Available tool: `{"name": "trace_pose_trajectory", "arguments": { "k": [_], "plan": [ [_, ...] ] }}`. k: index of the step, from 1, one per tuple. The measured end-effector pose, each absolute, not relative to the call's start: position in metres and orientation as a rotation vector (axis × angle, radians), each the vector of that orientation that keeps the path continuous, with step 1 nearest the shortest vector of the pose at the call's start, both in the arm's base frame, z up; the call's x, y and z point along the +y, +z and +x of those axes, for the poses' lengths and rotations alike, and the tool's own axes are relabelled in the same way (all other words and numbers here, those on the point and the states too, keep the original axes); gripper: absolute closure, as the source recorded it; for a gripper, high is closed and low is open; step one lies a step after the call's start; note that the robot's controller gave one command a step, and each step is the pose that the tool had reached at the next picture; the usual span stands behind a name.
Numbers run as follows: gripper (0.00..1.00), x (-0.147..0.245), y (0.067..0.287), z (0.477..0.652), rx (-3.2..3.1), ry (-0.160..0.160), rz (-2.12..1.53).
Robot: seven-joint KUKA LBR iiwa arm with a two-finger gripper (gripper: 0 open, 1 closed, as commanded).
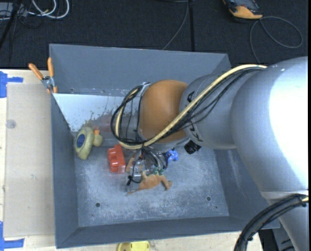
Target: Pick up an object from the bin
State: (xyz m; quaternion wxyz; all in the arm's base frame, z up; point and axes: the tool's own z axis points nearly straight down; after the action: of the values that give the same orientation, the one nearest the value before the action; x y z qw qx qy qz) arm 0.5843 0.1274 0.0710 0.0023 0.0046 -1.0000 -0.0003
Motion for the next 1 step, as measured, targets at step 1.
{"name": "trace_pose_trajectory", "arguments": {
  "k": [1],
  "plan": [
    [0.00,0.1273,0.0710,0.5843,-3.137,-0.001,0.014]
  ]
}}
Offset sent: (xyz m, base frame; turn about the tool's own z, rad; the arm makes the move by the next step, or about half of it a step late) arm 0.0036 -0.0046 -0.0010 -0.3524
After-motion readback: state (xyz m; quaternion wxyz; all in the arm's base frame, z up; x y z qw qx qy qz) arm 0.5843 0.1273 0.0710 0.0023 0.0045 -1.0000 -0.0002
